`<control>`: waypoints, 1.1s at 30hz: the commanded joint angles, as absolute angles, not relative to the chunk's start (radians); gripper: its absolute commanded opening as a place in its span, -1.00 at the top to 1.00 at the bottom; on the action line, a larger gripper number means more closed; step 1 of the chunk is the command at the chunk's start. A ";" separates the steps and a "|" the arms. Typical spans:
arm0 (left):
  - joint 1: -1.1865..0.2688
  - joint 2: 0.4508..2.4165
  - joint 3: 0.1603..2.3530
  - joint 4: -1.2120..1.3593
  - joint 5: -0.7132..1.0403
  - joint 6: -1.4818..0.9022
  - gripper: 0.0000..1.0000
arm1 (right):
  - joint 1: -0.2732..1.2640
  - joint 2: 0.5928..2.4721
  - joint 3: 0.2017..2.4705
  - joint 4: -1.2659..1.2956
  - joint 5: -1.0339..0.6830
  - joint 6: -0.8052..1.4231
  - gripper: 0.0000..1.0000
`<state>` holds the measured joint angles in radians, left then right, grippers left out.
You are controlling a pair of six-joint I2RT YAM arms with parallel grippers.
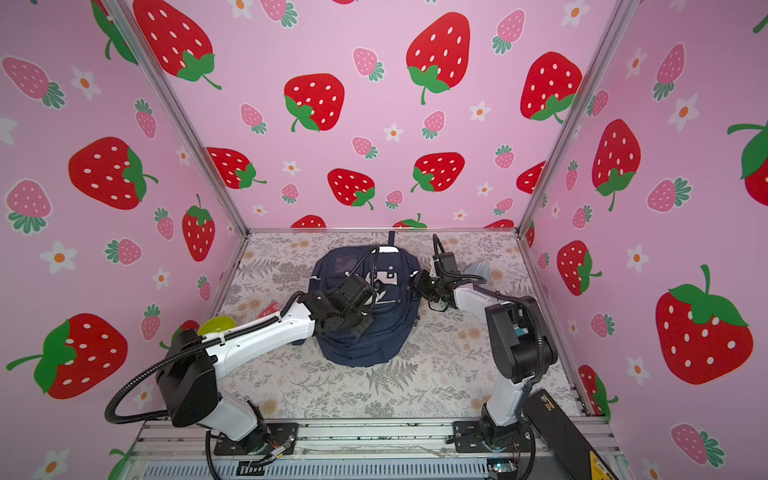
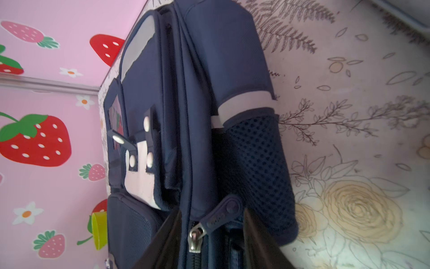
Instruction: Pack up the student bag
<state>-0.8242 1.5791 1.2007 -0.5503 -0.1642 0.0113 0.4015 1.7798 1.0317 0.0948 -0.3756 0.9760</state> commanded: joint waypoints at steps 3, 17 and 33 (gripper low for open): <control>-0.821 1.568 1.207 -0.536 -0.154 0.007 1.00 | 0.387 1.827 1.015 0.216 -0.400 1.117 0.10; -0.822 1.574 1.203 -0.535 -0.143 0.018 1.00 | 0.370 1.883 1.040 0.264 -0.440 1.143 0.39; -0.823 1.600 1.212 -0.542 -0.149 0.015 1.00 | 0.364 1.807 1.033 0.242 -0.427 1.076 0.97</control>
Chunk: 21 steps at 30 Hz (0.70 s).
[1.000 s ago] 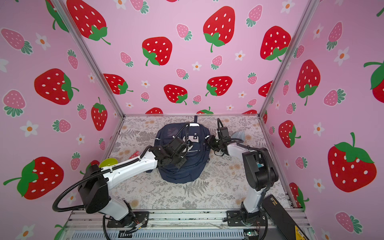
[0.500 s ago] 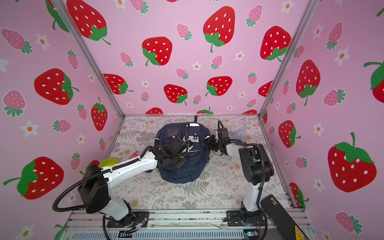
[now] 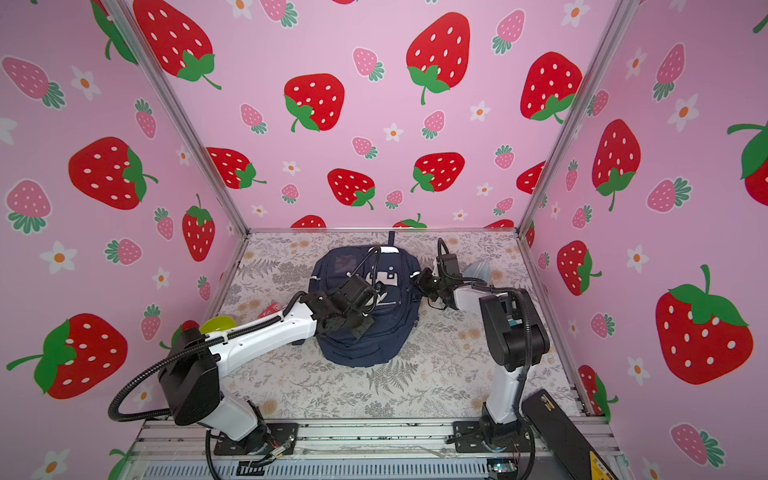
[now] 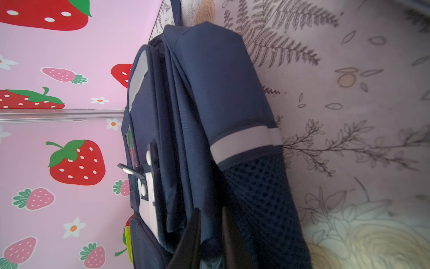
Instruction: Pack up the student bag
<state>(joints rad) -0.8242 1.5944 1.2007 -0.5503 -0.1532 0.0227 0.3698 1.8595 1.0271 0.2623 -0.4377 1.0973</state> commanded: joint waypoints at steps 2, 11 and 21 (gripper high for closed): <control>-0.821 1.601 1.213 -0.545 -0.151 0.013 1.00 | 0.364 1.783 1.024 0.228 -0.412 1.056 1.00; -0.785 1.597 1.220 -0.528 -0.086 -0.041 1.00 | 0.374 1.646 0.924 0.229 -0.353 0.998 1.00; -0.752 1.591 1.221 -0.515 -0.025 -0.080 1.00 | 0.462 1.496 0.814 0.169 -0.266 0.933 1.00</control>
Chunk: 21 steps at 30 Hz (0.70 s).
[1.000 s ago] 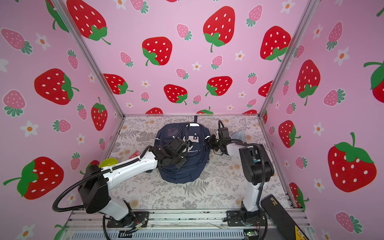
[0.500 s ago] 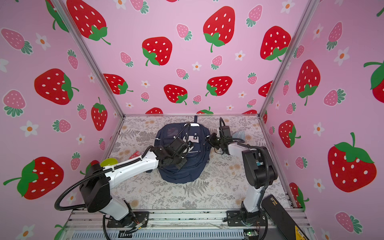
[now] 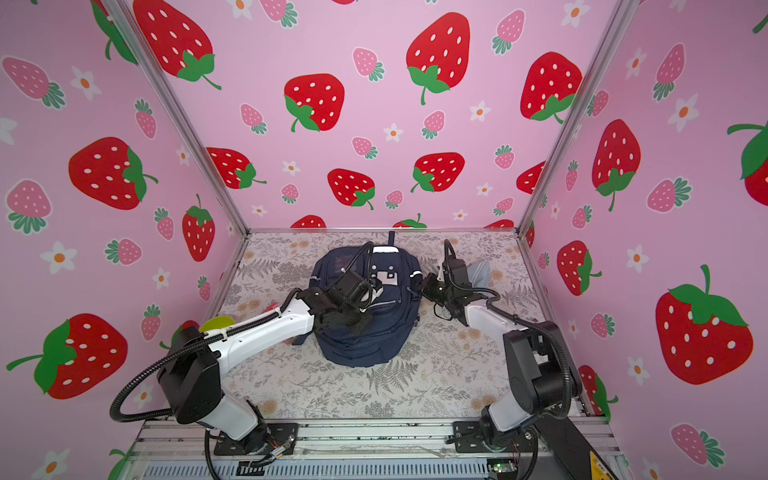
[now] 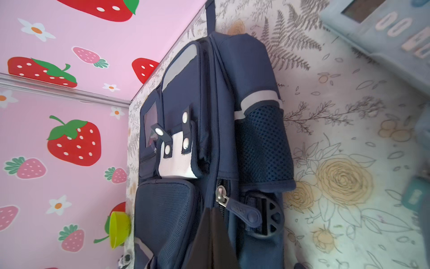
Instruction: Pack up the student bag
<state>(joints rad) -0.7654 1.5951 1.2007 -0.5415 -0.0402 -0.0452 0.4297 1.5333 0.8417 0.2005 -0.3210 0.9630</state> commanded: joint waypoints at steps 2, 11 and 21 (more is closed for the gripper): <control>-0.749 1.588 1.220 -0.514 -0.020 -0.081 1.00 | 0.477 1.486 0.817 0.143 -0.239 0.907 1.00; -0.747 1.592 1.223 -0.525 0.000 -0.074 1.00 | 0.517 1.667 1.166 -0.323 0.034 0.491 0.50; -0.744 1.593 1.226 -0.530 0.011 -0.067 1.00 | 0.518 1.729 1.183 -0.271 -0.147 0.238 -0.11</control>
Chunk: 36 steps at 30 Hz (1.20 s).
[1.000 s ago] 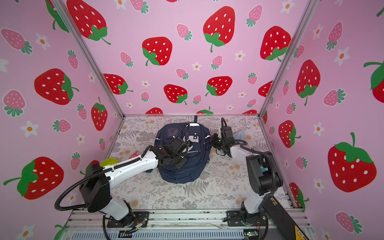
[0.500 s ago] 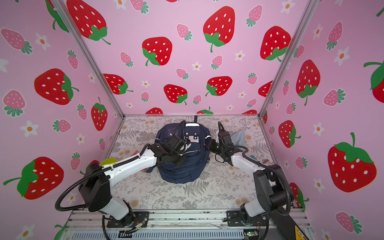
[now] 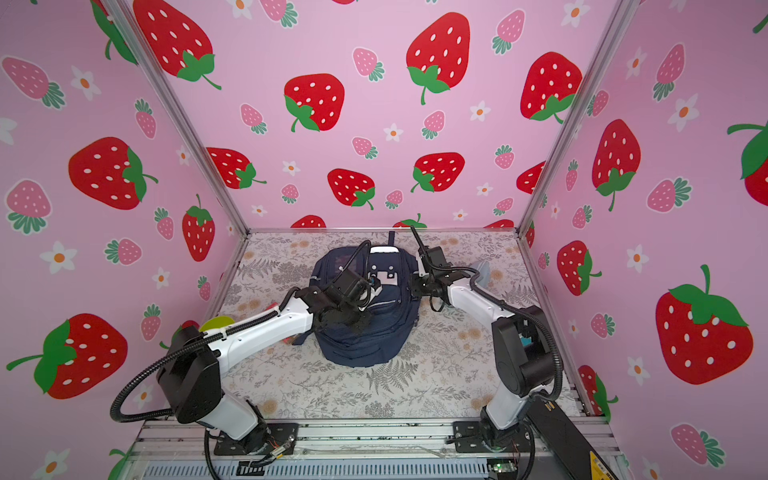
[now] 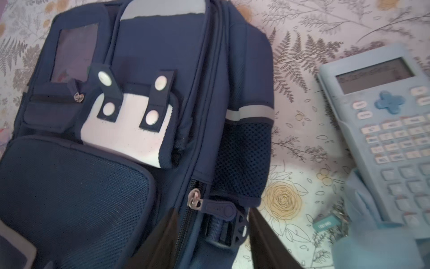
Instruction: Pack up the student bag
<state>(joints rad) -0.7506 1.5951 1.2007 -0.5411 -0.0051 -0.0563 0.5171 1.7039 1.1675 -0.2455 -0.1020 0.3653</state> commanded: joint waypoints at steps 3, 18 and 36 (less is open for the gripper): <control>-0.743 1.594 1.227 -0.535 0.011 -0.065 1.00 | 0.522 1.747 1.206 -0.314 -0.075 0.202 -0.09; -0.741 1.602 1.238 -0.550 0.031 -0.054 1.00 | 0.523 1.824 1.234 -0.282 -0.074 0.065 0.19; -0.739 1.613 1.243 -0.564 0.030 -0.047 1.00 | 0.473 1.660 1.094 -0.153 -0.098 0.318 0.07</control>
